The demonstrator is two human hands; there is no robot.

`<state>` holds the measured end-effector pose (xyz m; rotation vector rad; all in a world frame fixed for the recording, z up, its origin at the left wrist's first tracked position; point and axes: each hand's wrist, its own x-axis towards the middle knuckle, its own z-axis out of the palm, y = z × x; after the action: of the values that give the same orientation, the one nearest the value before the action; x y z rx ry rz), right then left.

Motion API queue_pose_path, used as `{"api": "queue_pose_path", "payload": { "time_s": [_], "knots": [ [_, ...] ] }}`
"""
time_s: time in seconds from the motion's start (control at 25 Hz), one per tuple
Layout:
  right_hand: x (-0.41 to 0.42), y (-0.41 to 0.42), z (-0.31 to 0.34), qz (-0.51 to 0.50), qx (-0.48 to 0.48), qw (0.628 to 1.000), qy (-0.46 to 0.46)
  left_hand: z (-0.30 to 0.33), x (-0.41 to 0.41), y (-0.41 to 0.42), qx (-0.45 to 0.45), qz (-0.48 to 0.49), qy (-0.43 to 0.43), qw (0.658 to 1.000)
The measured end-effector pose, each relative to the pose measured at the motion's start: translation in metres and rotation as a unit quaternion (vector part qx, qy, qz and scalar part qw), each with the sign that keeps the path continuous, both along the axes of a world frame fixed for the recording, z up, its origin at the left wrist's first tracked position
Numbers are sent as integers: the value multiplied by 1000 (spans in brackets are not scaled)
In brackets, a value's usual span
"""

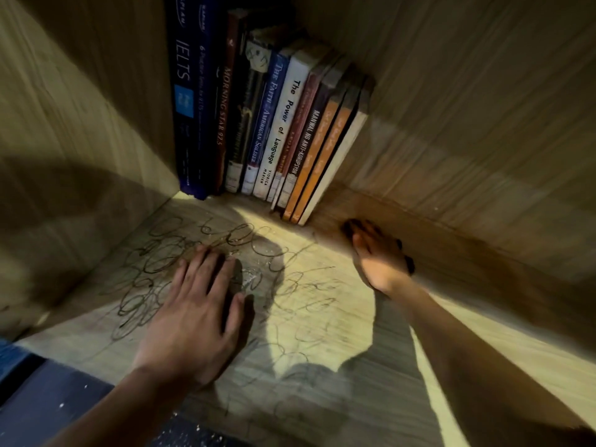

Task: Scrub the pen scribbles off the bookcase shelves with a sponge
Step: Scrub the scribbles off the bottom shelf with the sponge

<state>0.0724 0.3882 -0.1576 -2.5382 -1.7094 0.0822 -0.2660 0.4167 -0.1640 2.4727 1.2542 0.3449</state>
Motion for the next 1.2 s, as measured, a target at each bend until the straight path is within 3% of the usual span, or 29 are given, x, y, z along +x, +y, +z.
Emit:
{"api": "queue_pose_path", "payload": {
  "time_s": [0.08, 0.16, 0.28, 0.4, 0.48, 0.52, 0.6, 0.68, 0.72, 0.76, 0.88, 1.0, 1.08, 1.2],
  "knots": [
    [-38, 8, -8, 9, 31, 999, -5, -1, -1, 2, -3, -7, 2, 1000],
    [-70, -30, -7, 114, 12, 990, 77, -4, -2, 2, -3, -5, 7, 1000],
    [-50, -88, 5, 176, 29, 976, 121, -4, -1, 2, -6, -4, 5, 1000],
    [3, -63, 4, -75, 52, 995, 29, -6, -2, 4, -4, -5, -1, 1000],
    [-22, -30, 0, -155, 60, 985, -37, -9, -2, 5, -7, -12, -14, 1000],
    [-54, -22, 0, -140, 59, 988, -28, -11, -3, 8, -6, -16, -20, 1000],
    [-103, -49, -3, 7, 49, 998, 38, -13, -3, 10, 0, -16, -23, 1000],
    [-105, -103, 1, 156, 28, 982, 102, -16, -2, 9, 4, -25, -22, 999],
    [-88, -127, 4, 179, 26, 978, 108, -16, -2, 10, 4, -27, -21, 999],
    [-65, -146, 8, 159, 22, 982, 100, -18, -3, 11, 4, -27, -21, 999],
    [9, -147, 7, -72, 28, 996, 51, -21, -2, 11, 5, -30, -27, 999],
    [-11, -79, -3, -189, 62, 980, -7, -21, -2, 11, 6, -32, -31, 999],
    [-66, -55, -8, -116, 73, 990, 8, -21, -1, 11, 15, -33, -37, 999],
    [-144, -106, -12, 105, 21, 993, 39, -18, -2, 9, 17, -36, -36, 999]
  ]
}}
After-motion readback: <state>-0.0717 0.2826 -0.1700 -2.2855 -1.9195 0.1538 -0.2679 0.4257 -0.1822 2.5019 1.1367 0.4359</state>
